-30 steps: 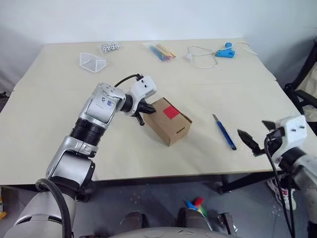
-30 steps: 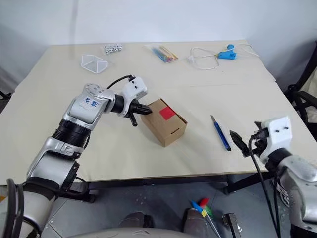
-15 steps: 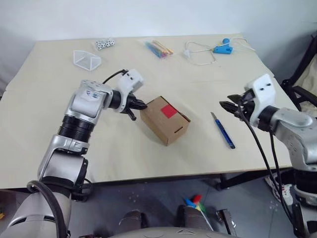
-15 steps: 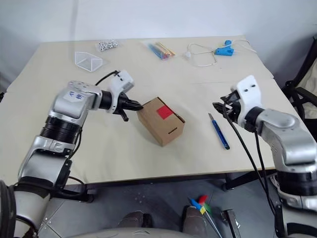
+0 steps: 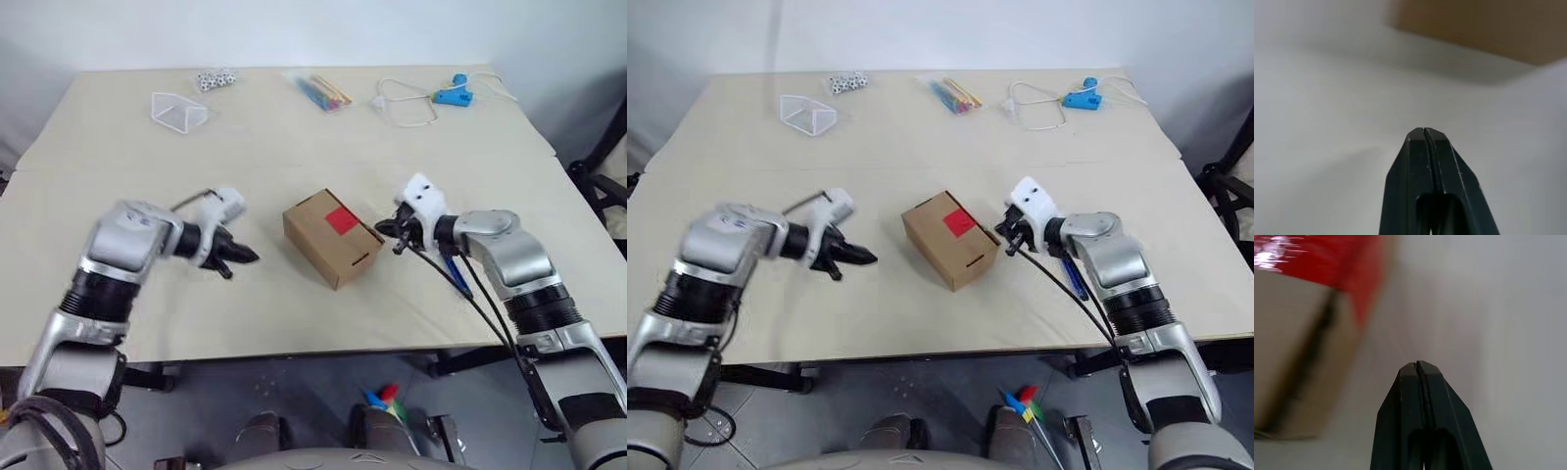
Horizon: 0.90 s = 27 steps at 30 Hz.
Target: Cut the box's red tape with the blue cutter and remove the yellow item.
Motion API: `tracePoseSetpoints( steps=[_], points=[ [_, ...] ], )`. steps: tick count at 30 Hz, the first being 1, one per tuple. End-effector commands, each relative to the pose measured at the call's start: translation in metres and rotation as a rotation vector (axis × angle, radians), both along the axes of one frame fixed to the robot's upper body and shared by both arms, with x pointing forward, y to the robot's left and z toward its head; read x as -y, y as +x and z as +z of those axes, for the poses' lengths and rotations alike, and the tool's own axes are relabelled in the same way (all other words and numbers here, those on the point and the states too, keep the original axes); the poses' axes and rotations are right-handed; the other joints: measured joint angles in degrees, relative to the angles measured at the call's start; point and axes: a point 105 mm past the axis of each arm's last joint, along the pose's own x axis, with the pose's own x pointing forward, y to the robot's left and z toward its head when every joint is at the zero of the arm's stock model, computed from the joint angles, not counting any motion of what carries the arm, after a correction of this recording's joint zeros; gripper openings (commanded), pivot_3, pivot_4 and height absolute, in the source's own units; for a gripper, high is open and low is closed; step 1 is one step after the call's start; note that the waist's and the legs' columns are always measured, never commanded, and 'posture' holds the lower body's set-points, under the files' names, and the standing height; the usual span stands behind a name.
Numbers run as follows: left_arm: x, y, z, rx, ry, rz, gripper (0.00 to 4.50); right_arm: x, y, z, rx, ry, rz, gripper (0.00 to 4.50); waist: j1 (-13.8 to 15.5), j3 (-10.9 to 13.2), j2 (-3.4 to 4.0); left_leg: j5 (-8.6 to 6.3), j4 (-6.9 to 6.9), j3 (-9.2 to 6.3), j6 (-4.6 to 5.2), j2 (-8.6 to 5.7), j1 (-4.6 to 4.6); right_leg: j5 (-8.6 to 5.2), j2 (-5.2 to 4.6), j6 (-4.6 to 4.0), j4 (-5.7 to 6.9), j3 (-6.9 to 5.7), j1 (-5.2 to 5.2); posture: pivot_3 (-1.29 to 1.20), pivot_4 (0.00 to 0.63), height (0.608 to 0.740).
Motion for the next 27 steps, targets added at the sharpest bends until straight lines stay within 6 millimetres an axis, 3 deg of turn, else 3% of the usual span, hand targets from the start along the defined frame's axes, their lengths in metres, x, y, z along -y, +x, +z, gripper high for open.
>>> tracePoseSetpoints(
  steps=[1, 9, 16, 22, 27],
  points=[
    [0.016, 0.005, 0.01, 0.074, -0.027, -0.009, 0.0, -0.007, -0.005, 0.015, 0.035, -0.005, 0.042, 0.02, 0.0, 0.0, 0.0, 0.0, 0.07, -0.04, 0.0, -0.02, -0.05, 0.0, 0.0, 0.0, -0.01, -0.01, 0.0, 0.0, 0.15, 0.74],
    [0.037, 0.035, 0.011, 0.145, -0.065, 0.045, 0.0, -0.016, -0.035, 0.013, -0.006, -0.035, 0.103, 0.02, -0.2, 0.0, 0.0, 0.03, 0.05, -0.05, -0.05, -0.03, -0.03, 0.0, 0.07, 0.0, 0.0, -0.03, 0.0, 0.0, 0.15, 0.74],
    [0.044, 0.042, 0.011, 0.155, -0.066, 0.011, 0.0, -0.025, -0.057, 0.011, -0.024, -0.063, 0.138, 0.02, -0.2, 0.0, 0.0, 0.03, 0.03, -0.02, -0.07, -0.04, -0.02, 0.0, 0.08, 0.0, -0.01, -0.04, -0.01, 0.0, 0.15, 0.74],
    [0.059, 0.042, 0.005, 0.146, -0.056, -0.049, 0.0, -0.024, -0.062, 0.014, 0.003, -0.056, 0.098, 0.02, 0.1, 0.0, -0.01, 0.03, 0.07, -0.01, -0.07, -0.07, -0.04, 0.0, 0.07, 0.0, -0.03, -0.04, 0.01, 0.0, 0.15, 0.74],
    [0.046, 0.046, 0.005, 0.152, -0.043, 0.001, 0.0, -0.014, -0.053, 0.022, 0.062, -0.055, 0.006, 0.02, -0.1, 0.0, -0.01, 0.03, 0.05, 0.0, -0.07, -0.05, -0.03, 0.0, 0.07, 0.0, -0.02, -0.04, 0.0, 0.0, 0.15, 0.74]
  ],
)
